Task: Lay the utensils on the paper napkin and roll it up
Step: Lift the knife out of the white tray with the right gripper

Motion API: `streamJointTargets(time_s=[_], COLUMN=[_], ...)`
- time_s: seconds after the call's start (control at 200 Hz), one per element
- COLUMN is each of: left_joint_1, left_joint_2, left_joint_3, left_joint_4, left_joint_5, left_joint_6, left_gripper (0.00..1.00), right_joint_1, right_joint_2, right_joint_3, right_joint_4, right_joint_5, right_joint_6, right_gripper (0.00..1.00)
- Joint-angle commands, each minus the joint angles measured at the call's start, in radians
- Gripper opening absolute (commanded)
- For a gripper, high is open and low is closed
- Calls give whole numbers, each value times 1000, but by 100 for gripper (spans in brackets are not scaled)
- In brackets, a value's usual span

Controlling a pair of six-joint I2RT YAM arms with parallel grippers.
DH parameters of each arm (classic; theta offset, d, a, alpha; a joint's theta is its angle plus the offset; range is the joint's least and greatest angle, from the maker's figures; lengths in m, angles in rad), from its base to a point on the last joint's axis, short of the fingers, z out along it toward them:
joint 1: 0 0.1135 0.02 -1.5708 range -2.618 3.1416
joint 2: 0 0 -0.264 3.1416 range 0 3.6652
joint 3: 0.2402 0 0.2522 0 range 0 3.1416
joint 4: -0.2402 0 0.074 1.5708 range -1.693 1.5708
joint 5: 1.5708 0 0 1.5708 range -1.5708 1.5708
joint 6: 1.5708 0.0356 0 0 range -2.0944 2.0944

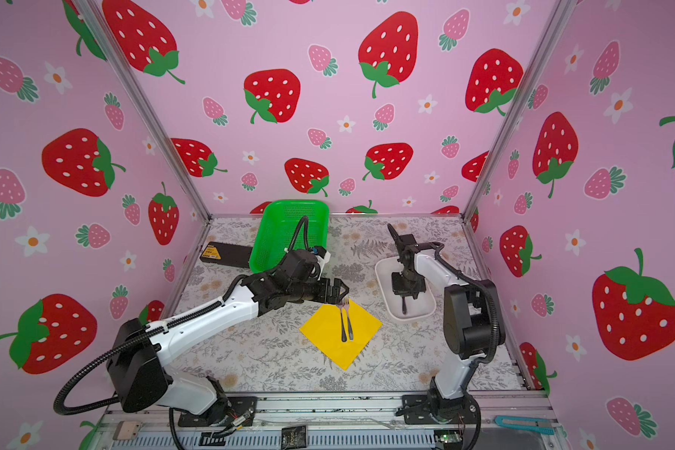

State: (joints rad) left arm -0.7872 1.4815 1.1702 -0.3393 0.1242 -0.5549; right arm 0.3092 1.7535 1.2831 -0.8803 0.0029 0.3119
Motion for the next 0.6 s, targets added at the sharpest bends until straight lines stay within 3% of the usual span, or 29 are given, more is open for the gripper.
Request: streamJointTargets(time_s=[0.0,0.305,0.595], left_joint_1=[4,4,4], left_joint_2=[-30,-74,-161], left_joint_3=[-8,-73,-161], left_joint_4=[15,48,29], left_joint_5=[5,-32,-93], left_joint_6=[-14,-52,-83], left_gripper=[99,99,99], right_joint_1=[-6,42,254], right_joint_2=[-55,-142,-145], right_joint_3=[55,77,11], right_joint_4=[-70,-93,-1], right_joint_5=[-30,-156,-193], right_joint_6=[-28,-6,149], right_gripper=[8,9,10])
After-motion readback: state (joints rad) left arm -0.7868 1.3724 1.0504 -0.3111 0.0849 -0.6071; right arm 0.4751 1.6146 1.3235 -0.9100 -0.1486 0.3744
